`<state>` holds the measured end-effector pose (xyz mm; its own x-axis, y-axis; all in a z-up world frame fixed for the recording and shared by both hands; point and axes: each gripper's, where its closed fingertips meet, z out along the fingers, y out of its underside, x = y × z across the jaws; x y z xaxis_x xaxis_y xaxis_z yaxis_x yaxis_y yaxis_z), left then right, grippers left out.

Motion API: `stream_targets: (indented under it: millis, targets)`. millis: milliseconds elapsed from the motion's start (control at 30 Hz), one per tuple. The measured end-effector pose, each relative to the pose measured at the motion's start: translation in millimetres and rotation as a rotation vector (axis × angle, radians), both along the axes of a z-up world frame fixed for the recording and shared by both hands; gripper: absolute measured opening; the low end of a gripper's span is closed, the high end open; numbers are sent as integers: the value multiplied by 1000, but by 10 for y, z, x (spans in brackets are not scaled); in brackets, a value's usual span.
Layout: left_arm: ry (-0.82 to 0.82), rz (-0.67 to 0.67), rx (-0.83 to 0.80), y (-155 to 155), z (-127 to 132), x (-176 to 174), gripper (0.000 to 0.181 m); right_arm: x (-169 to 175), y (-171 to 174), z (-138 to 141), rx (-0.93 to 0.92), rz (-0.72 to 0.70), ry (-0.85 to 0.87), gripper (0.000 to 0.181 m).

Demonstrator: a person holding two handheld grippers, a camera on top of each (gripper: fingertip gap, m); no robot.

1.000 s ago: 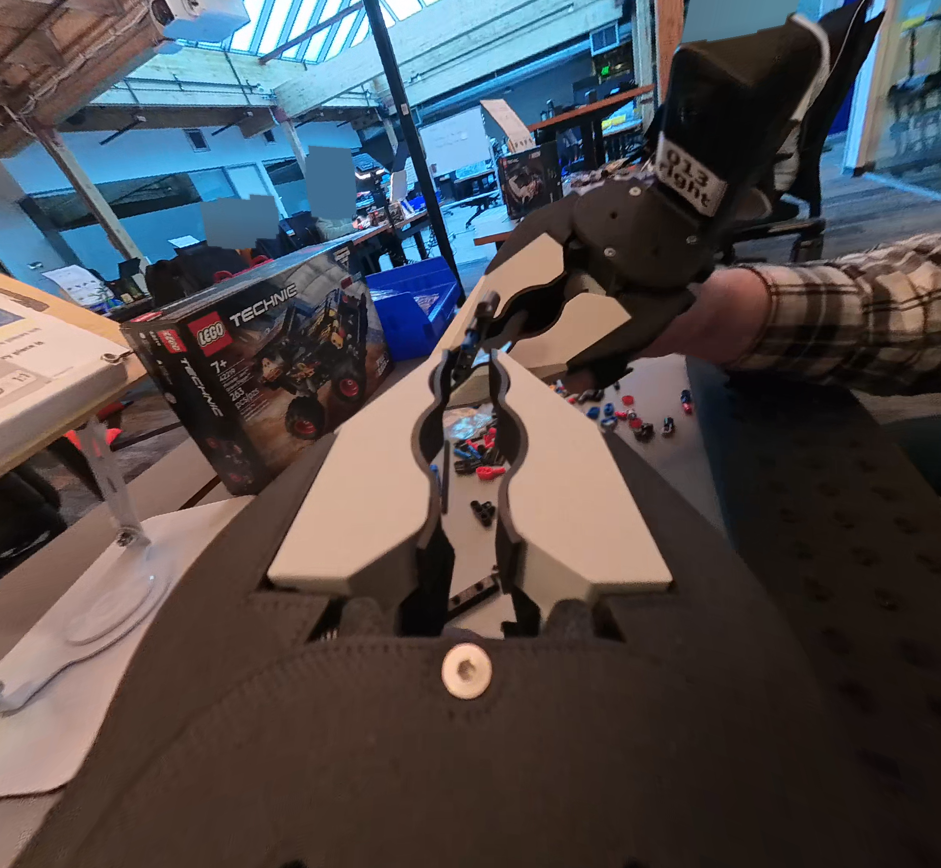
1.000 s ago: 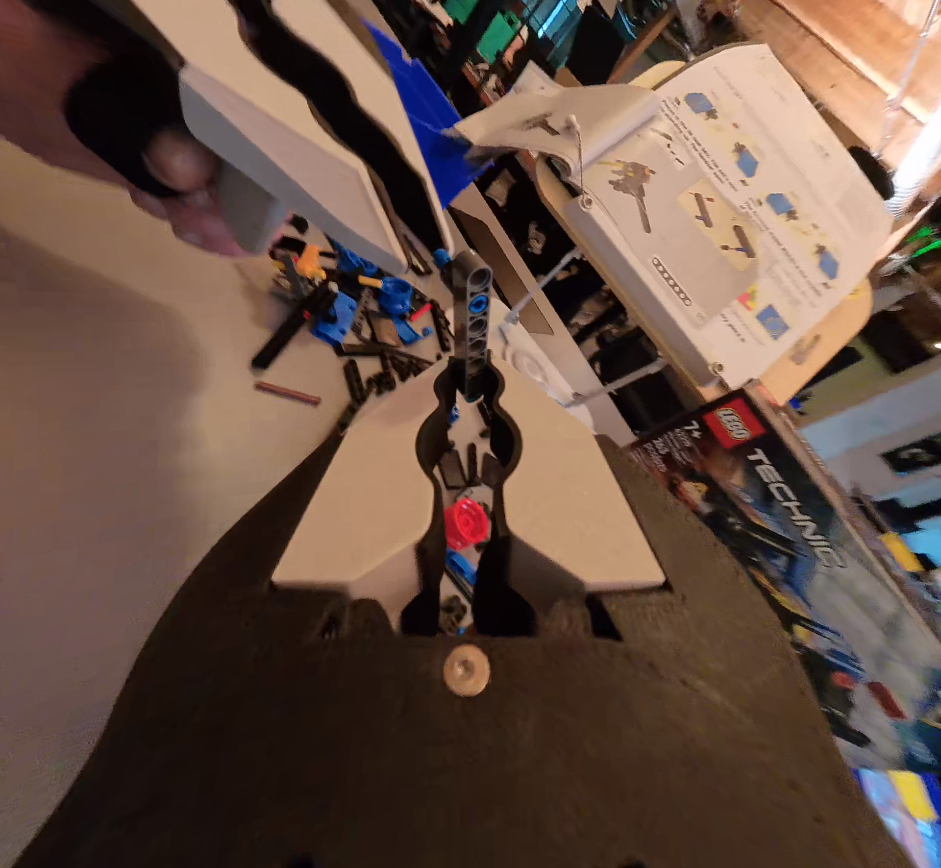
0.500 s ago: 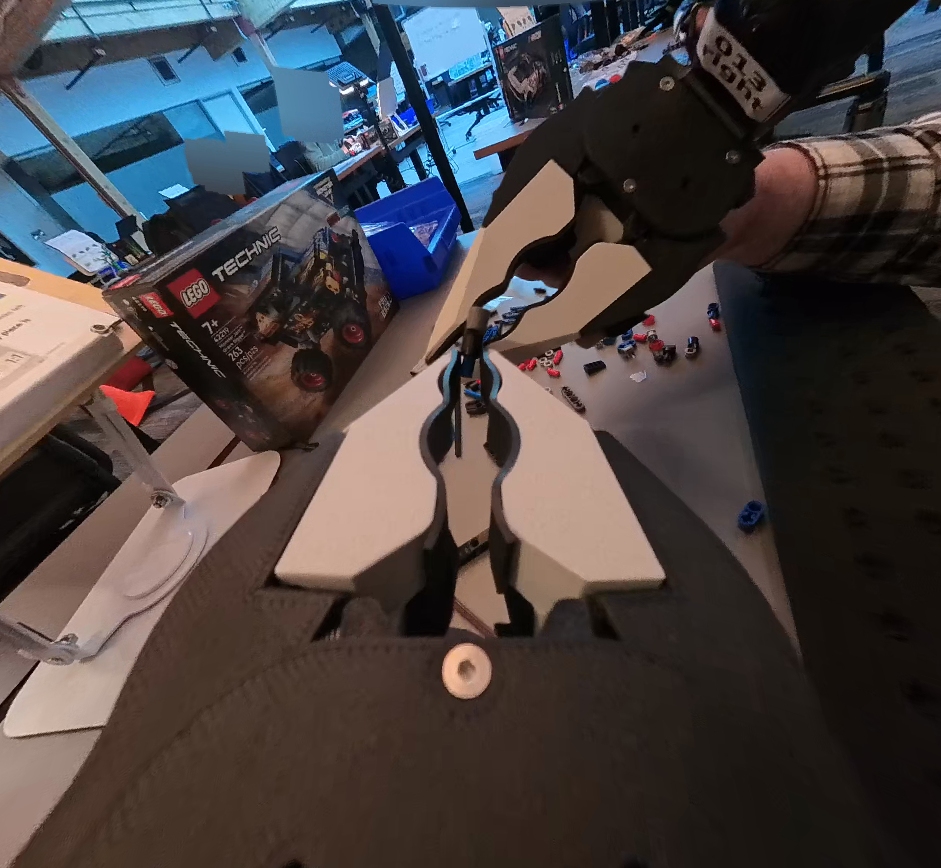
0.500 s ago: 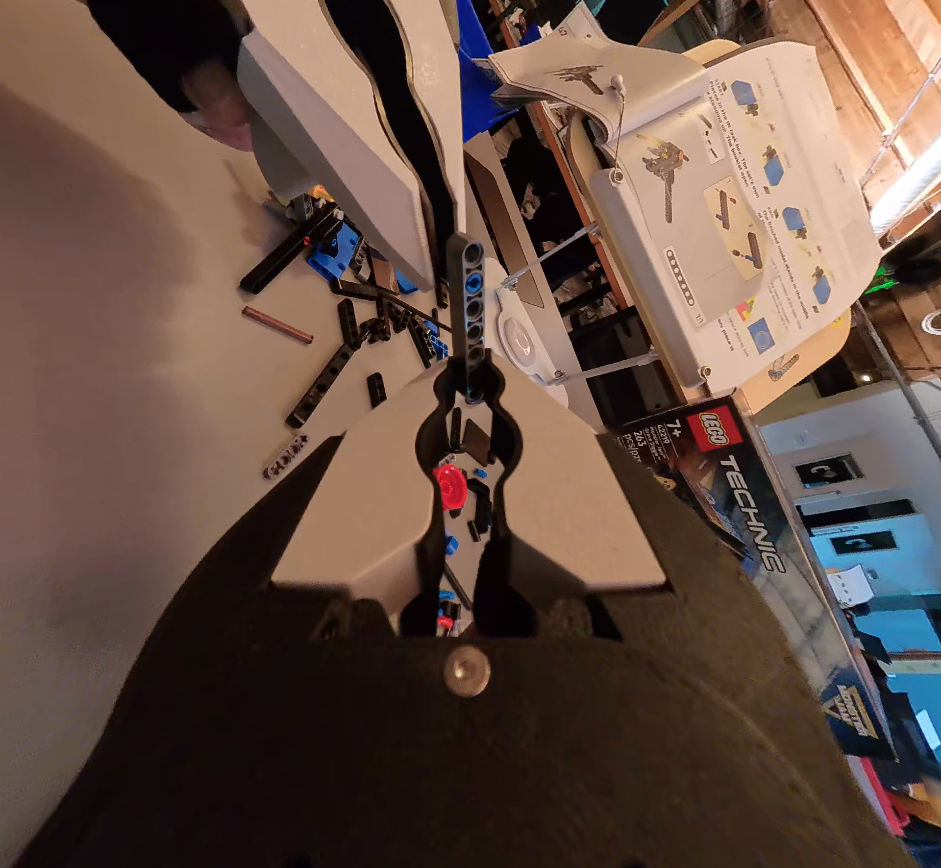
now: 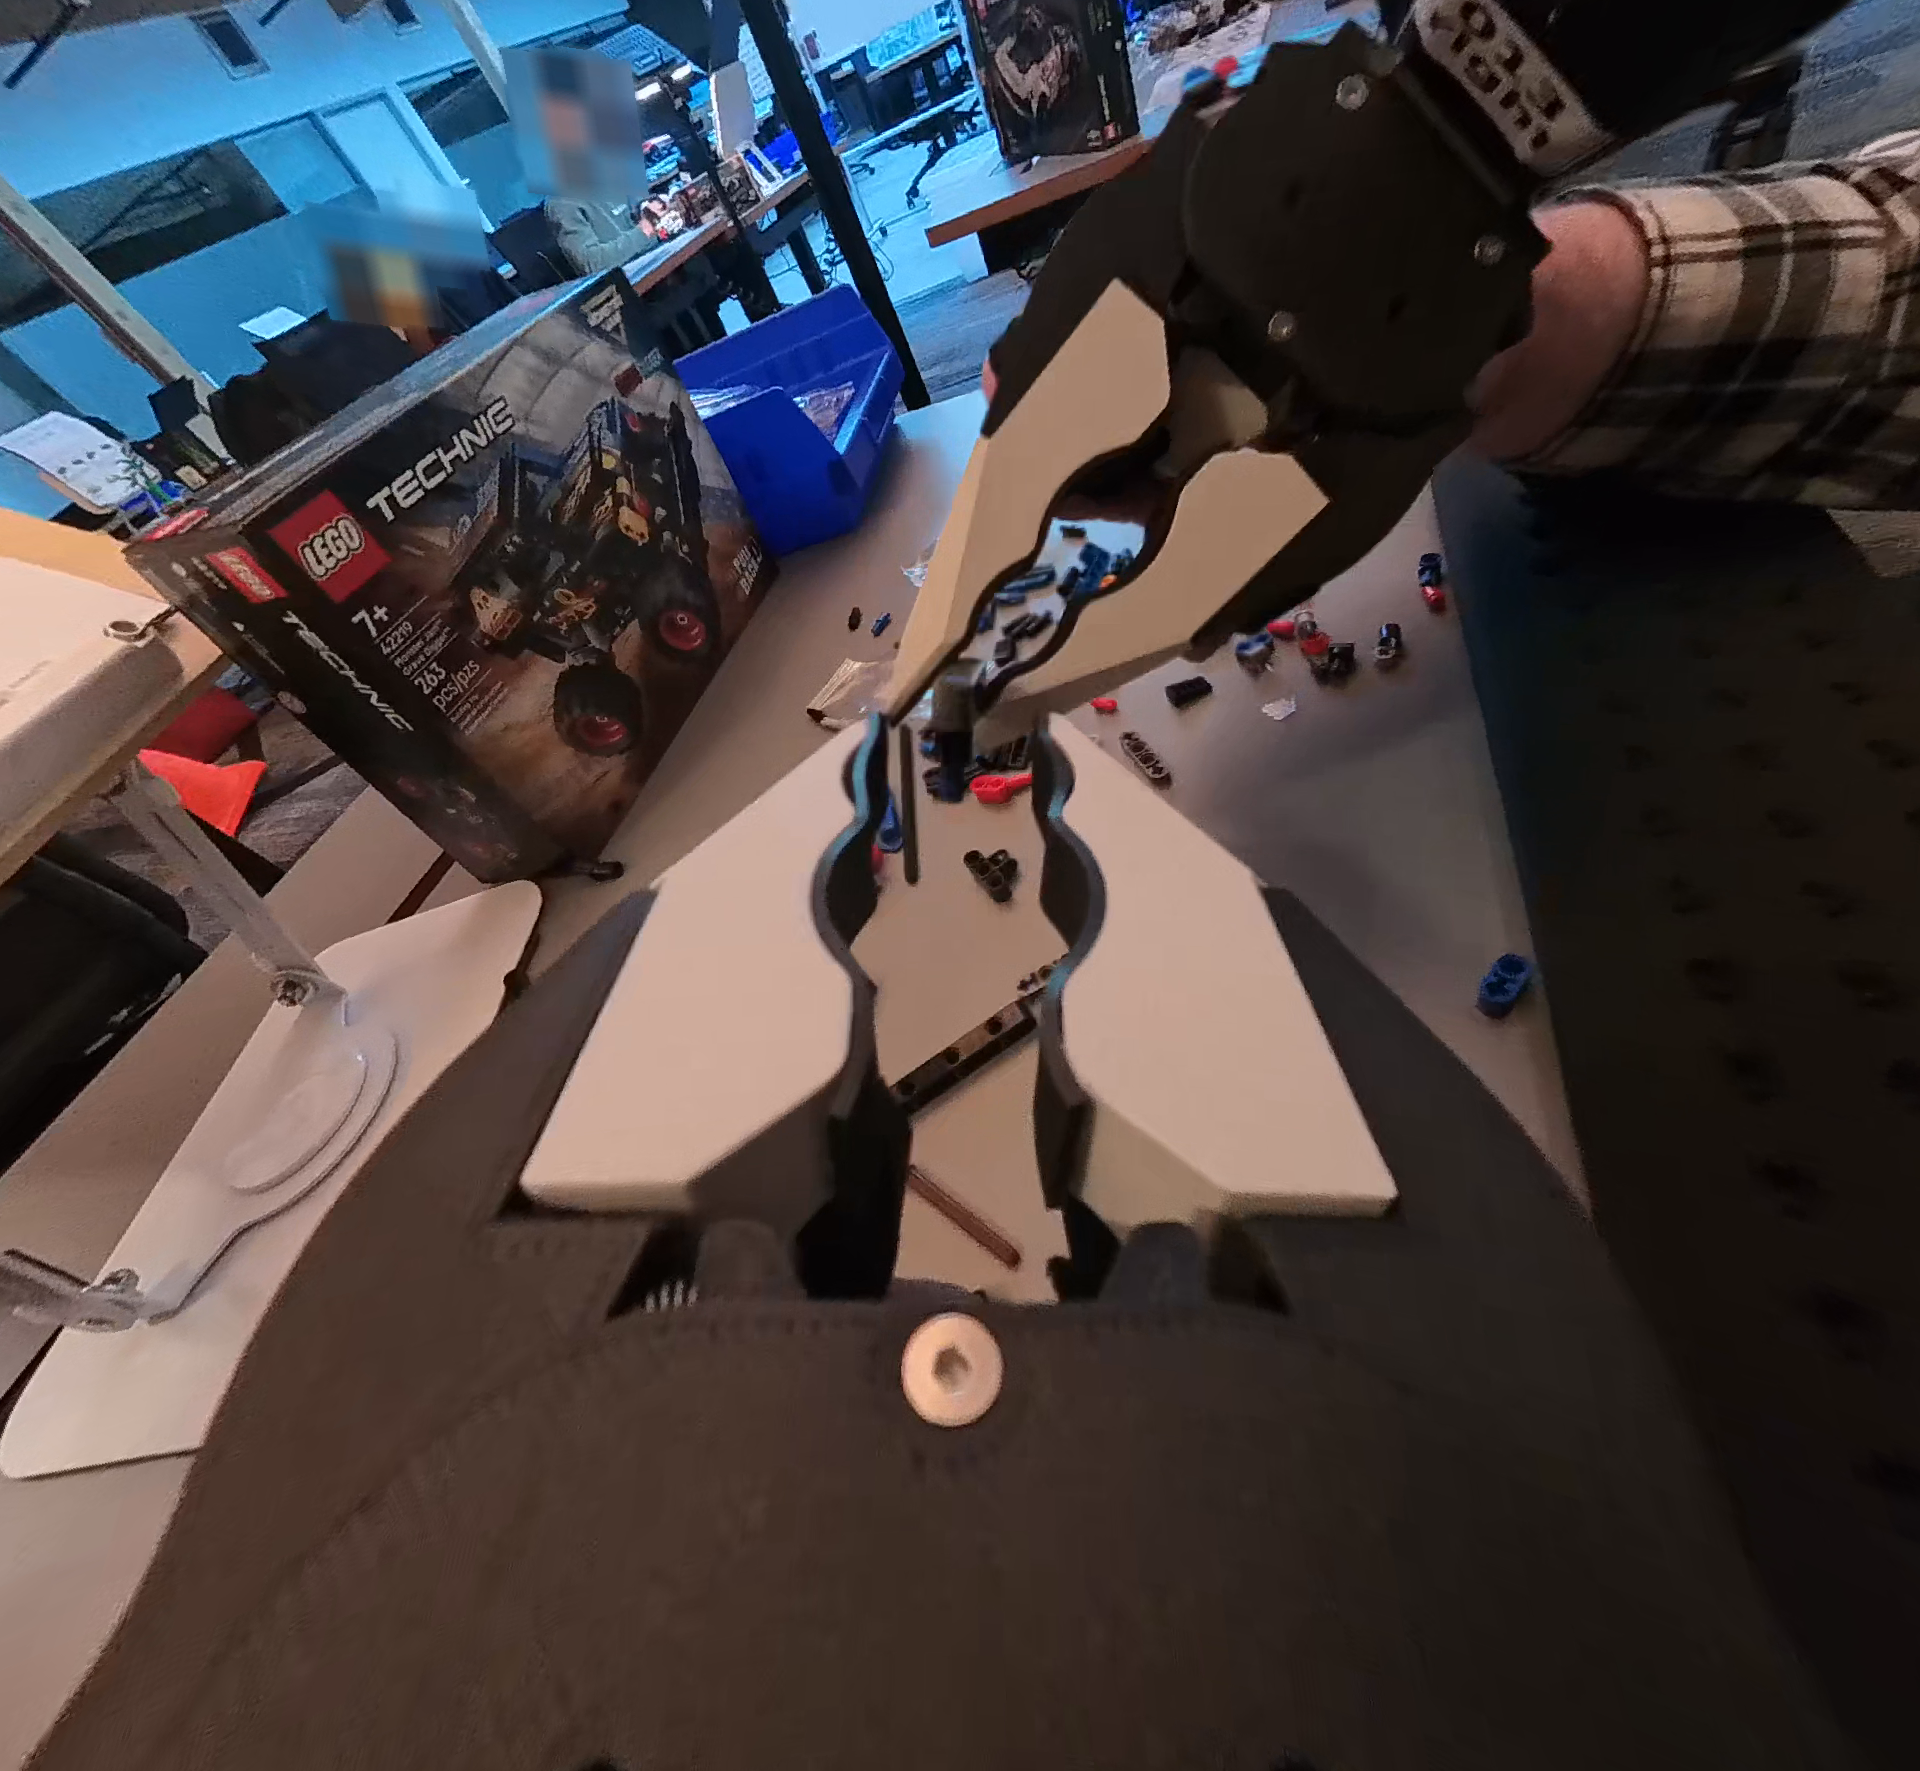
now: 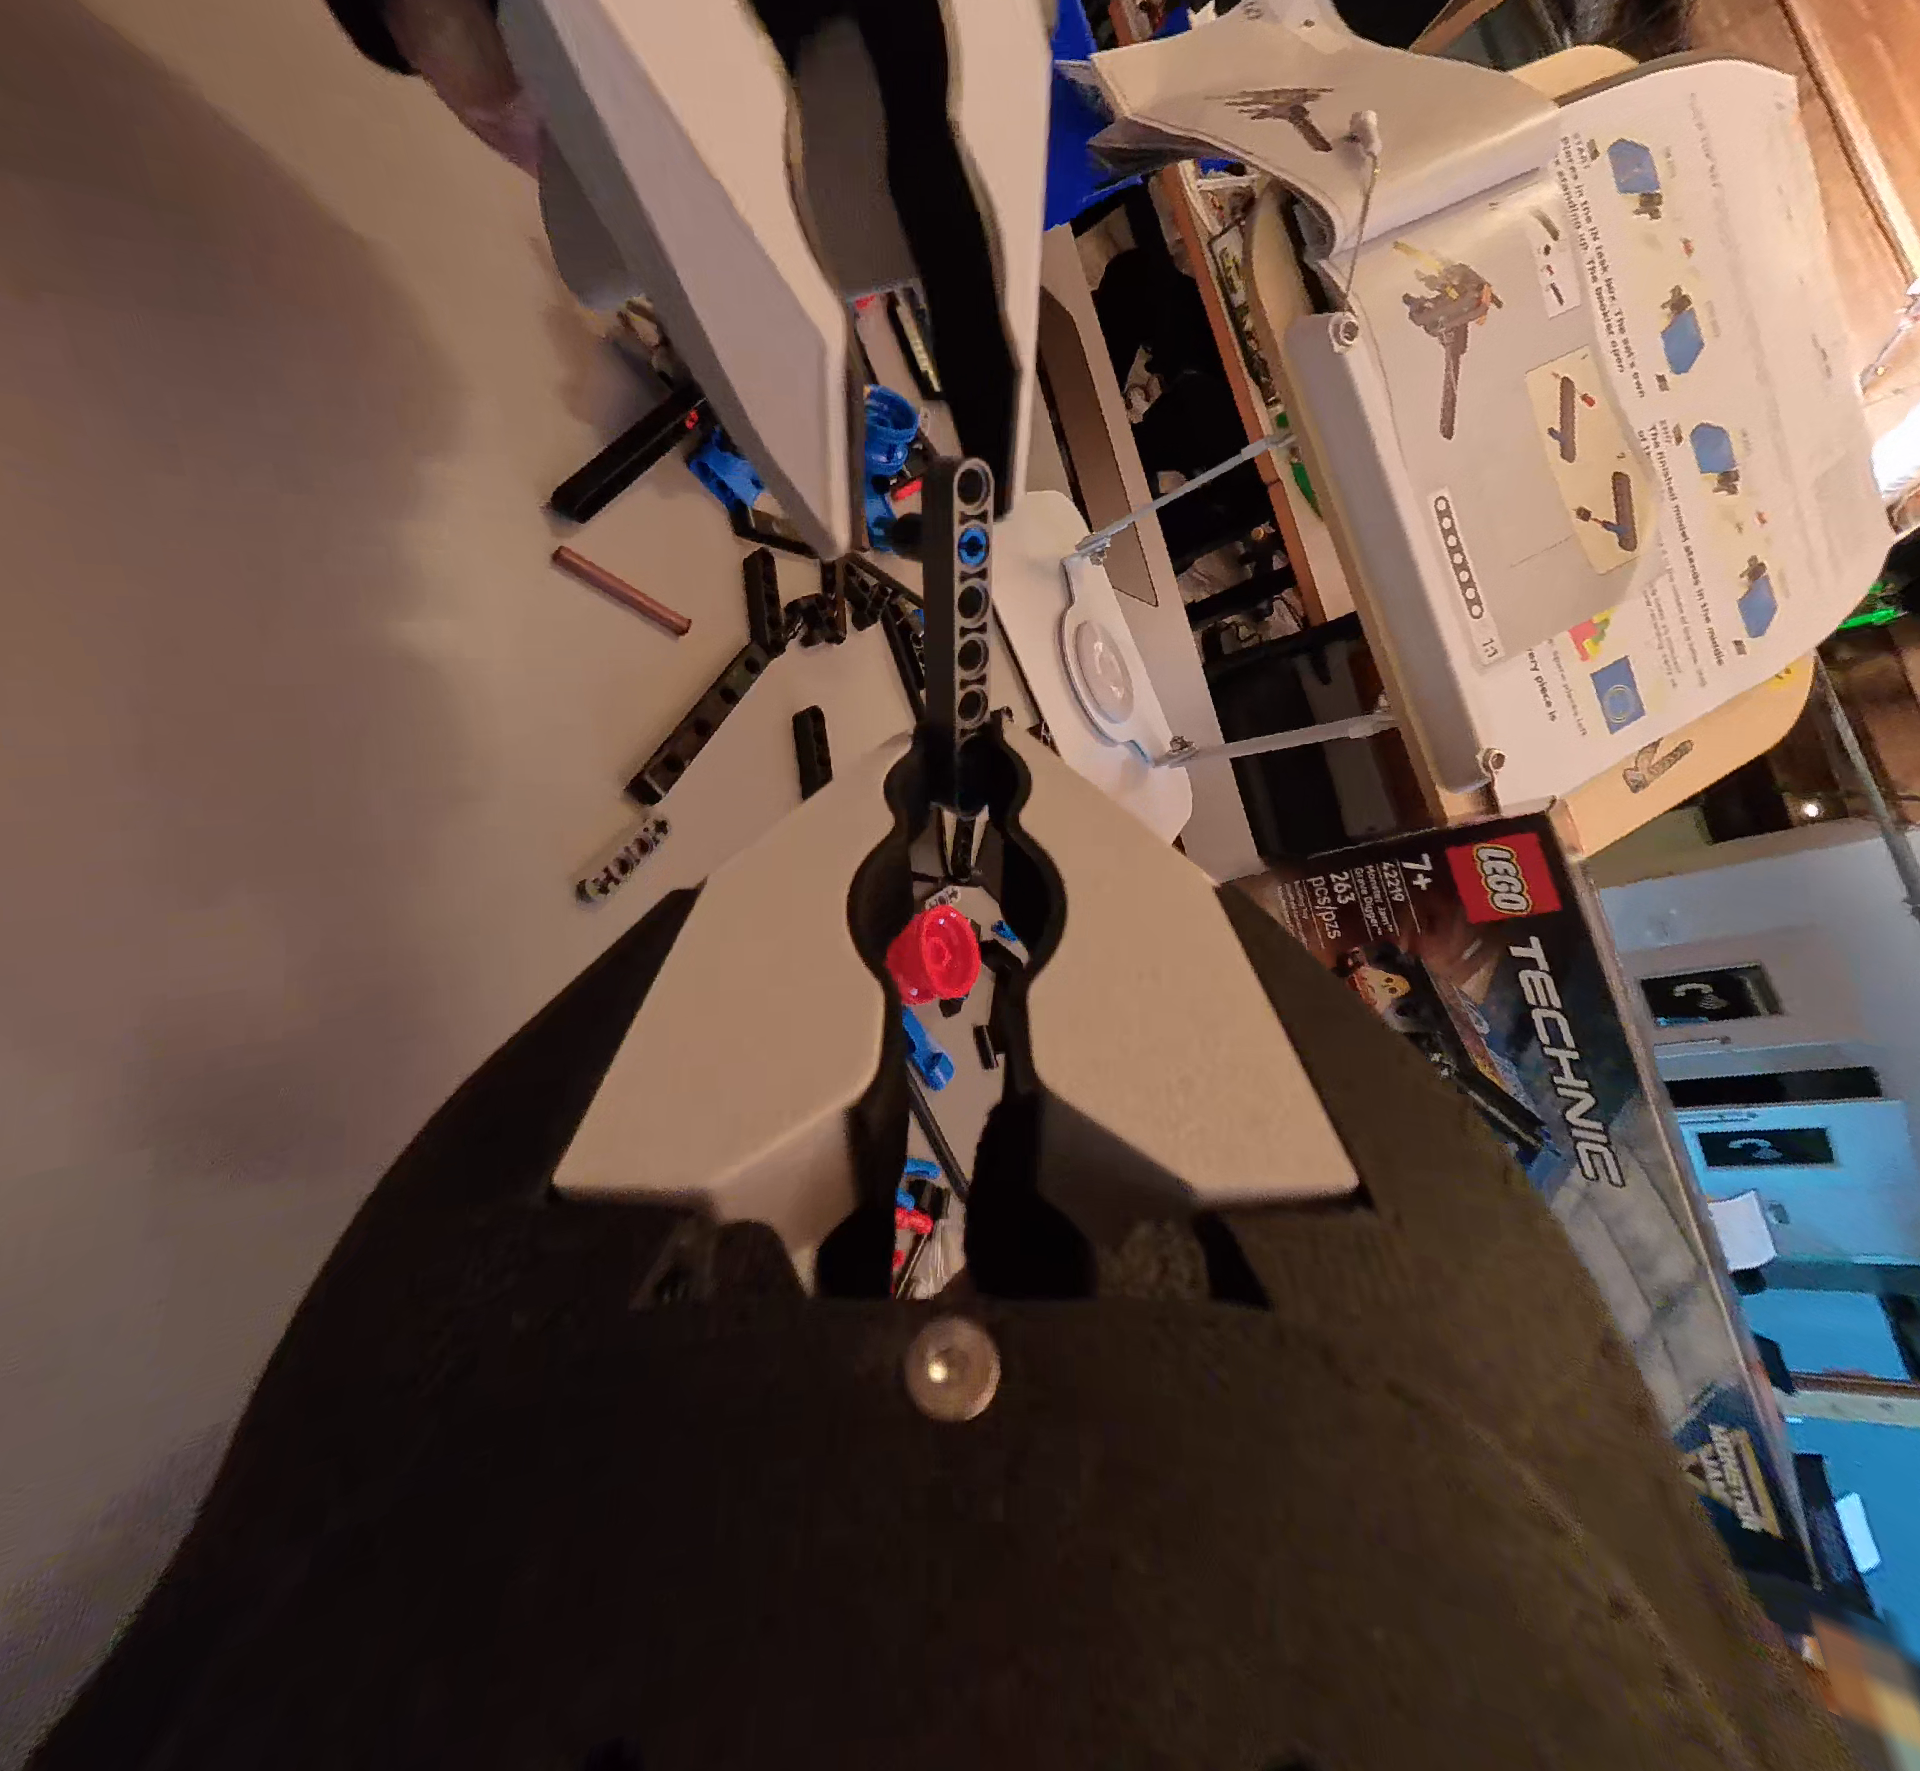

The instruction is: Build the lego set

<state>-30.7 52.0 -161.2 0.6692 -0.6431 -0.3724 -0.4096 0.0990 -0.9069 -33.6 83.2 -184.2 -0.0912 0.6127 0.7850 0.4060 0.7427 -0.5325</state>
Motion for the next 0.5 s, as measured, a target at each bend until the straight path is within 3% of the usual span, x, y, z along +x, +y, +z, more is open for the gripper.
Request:
stream_targets:
  millis: [100,200,300,500]
  targets:
    - [43,-10,2,-14,-58,42,5,-17,-57,-50,18,18,-22,7]
    - [68,-19,-14,-28,-100,50,4,14,-90,-114,-41,44,-47,9]
    - [165,-8,-10,-27,-204,51,4,169,-21,-235,-100,43,-117,23]
    - [444,-30,-29,-57,-614,159,4,628,390,-276,-156,-103,-143,23]
